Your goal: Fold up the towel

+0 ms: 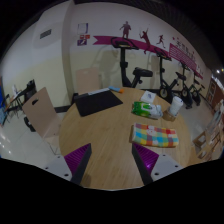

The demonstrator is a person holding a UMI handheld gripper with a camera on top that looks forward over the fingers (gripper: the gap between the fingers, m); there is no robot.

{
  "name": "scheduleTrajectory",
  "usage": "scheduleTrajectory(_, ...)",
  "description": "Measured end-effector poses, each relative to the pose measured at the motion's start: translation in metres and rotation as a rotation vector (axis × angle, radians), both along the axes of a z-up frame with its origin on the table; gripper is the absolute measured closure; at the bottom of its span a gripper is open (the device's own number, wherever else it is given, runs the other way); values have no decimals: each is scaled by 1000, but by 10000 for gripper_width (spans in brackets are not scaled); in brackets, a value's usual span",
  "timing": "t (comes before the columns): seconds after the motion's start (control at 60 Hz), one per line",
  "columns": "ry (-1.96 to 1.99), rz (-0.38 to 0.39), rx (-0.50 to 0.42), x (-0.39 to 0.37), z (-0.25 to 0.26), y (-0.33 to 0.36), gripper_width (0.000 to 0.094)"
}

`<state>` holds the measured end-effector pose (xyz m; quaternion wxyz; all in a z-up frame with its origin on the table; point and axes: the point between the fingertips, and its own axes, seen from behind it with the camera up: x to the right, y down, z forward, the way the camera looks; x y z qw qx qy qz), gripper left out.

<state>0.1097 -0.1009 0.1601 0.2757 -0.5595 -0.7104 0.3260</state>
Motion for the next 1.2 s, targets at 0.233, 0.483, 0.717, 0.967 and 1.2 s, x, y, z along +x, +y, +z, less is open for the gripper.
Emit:
scheduleTrajectory(0.233,-15,-158,-31,-28,-9,45,79)
scheduleTrajectory(0.483,45,-270,-46,-72,-32,76,71)
scheduleTrajectory(0.717,102,-265,-43,-144,-79,78,78)
scheduleTrajectory(0.967,21,-279,-12,-208,-159,89,165)
scheduleTrajectory(1.2,8,-281,32,-221,-172,91,581)
